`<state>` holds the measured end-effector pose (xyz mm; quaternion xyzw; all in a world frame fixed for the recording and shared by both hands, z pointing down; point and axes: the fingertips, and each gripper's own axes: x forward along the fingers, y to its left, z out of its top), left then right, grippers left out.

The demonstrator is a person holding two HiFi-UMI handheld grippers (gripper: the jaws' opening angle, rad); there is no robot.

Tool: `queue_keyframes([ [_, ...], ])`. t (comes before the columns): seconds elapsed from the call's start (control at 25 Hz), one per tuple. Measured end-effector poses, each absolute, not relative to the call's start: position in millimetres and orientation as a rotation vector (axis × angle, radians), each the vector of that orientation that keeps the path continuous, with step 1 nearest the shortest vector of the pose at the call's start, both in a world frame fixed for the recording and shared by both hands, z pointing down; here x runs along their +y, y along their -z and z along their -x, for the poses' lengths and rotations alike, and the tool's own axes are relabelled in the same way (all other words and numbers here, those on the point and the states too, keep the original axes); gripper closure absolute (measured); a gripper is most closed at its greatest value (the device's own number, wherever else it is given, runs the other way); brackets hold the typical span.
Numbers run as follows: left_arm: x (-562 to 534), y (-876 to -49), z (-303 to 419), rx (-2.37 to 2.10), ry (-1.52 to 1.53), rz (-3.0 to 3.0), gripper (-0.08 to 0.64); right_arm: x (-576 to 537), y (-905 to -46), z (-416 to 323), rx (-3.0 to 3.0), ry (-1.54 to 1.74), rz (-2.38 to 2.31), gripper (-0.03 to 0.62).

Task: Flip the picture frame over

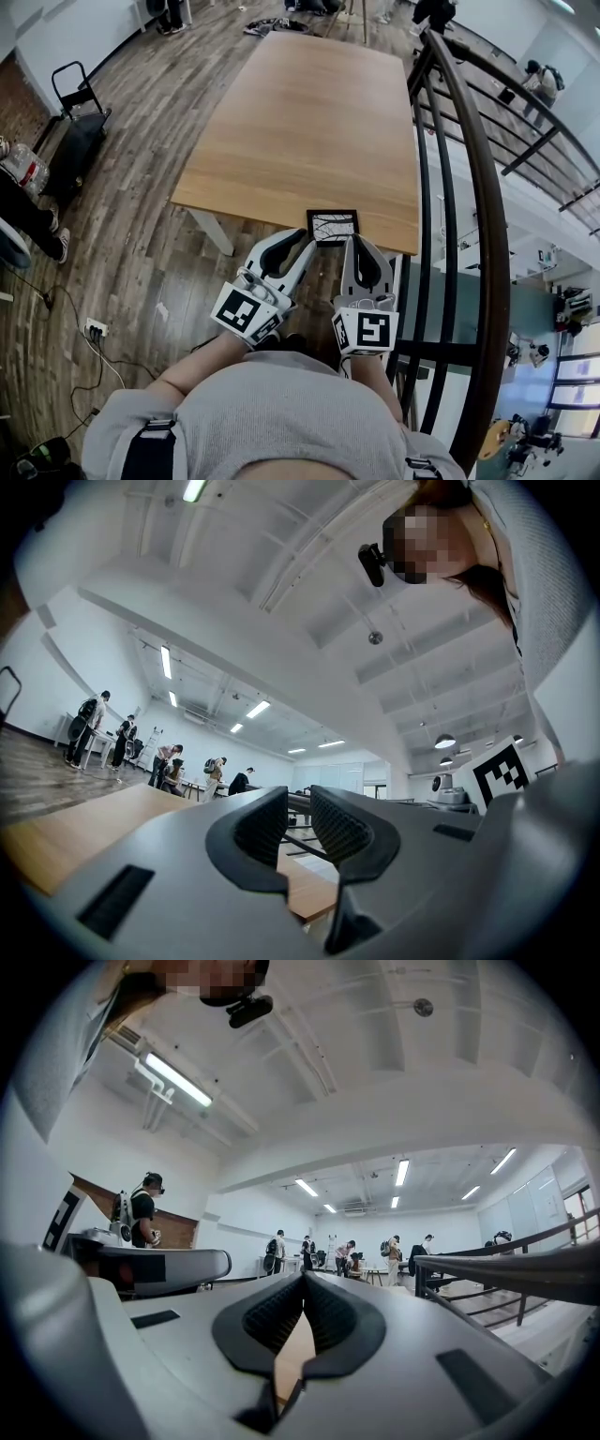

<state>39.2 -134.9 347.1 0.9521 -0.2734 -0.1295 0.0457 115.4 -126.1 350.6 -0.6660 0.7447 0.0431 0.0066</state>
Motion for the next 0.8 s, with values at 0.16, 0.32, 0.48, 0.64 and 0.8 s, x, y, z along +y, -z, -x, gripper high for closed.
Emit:
queue_keyframes([
  [0.16, -136.3, -348.1, -38.8, -0.835, 0.391, -2.904, 0.480, -126.8, -349.6, -114.3, 2.336, -0.138, 2.079, 0.575],
  [0.32, -135.9, -349.3, -39.0, -0.838, 0.389, -2.903, 0.480, -126.5, -349.5, -114.6, 2.336, -0.144, 2.073, 0.575],
  [0.48, -137.5, -349.4, -38.5, -0.836, 0.394, -2.903, 0.480, -128.1, -349.1, -112.2, 2.339, -0.144, 2.070, 0.575],
  [0.64, -137.2, -350.6, -39.2, -0.836, 0.382, -2.909, 0.480, -127.8, -348.4, -112.0, 2.338, -0.140, 2.069, 0.575],
  [0.8, -138.6, -350.2, -40.0, -0.836, 0.378, -2.911, 0.480, -129.6, -347.0, -111.8, 2.341, -0.144, 2.070, 0.575],
])
